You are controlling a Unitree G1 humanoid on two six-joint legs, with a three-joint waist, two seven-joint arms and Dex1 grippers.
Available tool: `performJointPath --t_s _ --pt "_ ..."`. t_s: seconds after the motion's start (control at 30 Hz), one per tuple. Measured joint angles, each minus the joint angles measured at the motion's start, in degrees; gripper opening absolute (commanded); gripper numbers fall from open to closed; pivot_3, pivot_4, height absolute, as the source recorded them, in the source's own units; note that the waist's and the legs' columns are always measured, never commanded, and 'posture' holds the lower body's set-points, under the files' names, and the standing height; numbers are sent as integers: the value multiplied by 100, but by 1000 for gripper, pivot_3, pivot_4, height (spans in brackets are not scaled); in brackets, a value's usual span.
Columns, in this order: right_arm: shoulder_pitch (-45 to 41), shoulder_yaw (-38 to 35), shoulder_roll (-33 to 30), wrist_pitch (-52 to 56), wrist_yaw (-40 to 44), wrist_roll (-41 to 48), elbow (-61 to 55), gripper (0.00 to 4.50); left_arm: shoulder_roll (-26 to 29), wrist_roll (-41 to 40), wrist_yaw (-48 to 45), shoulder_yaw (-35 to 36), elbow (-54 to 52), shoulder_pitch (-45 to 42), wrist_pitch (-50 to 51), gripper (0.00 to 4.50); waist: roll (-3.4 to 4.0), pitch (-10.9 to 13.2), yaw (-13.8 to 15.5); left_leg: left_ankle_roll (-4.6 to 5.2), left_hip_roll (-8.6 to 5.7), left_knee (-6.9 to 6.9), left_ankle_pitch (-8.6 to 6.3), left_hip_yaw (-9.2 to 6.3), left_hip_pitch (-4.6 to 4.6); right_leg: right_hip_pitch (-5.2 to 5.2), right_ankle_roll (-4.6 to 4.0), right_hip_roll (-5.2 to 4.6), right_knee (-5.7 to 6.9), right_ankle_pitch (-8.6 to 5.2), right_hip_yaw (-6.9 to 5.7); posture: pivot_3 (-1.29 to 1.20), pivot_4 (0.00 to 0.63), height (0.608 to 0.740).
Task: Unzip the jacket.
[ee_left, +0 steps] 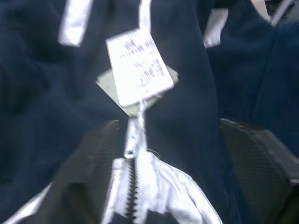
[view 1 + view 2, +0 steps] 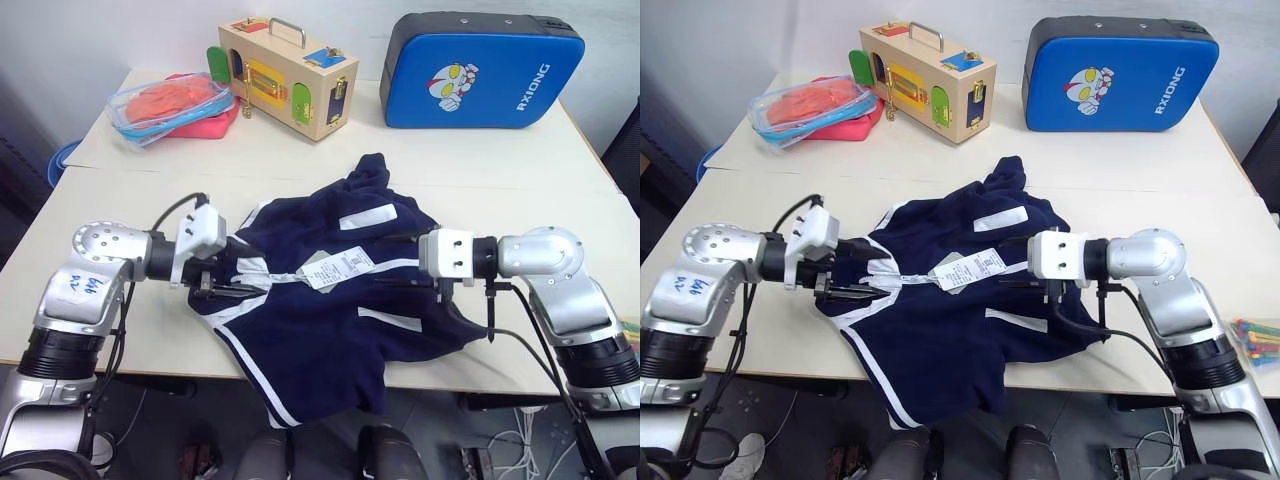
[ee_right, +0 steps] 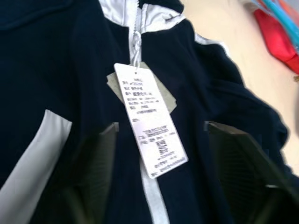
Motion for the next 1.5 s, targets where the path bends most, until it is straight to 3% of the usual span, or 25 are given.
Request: performJointPath --t_s 0.03,0.27,0.47,1.07,1.4,1.5 --pt "3 53 36 33 -68 -29 -63 1907 -25 83 24 -48 123 3 -154 2350 0 0 -2 0 0 -2 0 12 1 0 0 0 1 0 -3 0 150 740" --pt "3 392 143 -215 -340 -418 -123 1907 -242 526 139 -322 1059 -10 -1019 2350 0 0 -14 -1 2 -4 1 26 3 -1 0 1 2 0 -5 0 150 740" --pt "3 790 140 -1442 -688 -1246 325 1907 -316 747 160 -423 1609 -33 -1565 2350 0 0 -17 -1 3 -5 1 28 3 -2 0 1 1 0 -7 0 150 740" --pt "-580 1517 810 -3052 -2121 -2975 1917 1907 -481 826 226 -398 2374 -301 -1999 2350 -2 -1 -113 -4 7 -5 2 27 11 3 0 1 7 0 -11 0 150 740" --pt "-730 1637 1713 -2872 -2883 -3315 2395 1907 -528 828 296 -396 2396 -289 -1998 2350 -4 -3 -175 -10 10 -13 6 29 20 1 0 1 18 0 -11 0 150 740" --pt "-768 1638 1809 -2792 -2910 -3315 2455 1343 -550 822 311 -395 2427 -289 -2019 2309 -3 -3 -175 -10 10 -13 6 29 21 1 0 2 18 0 -10 0 150 740"
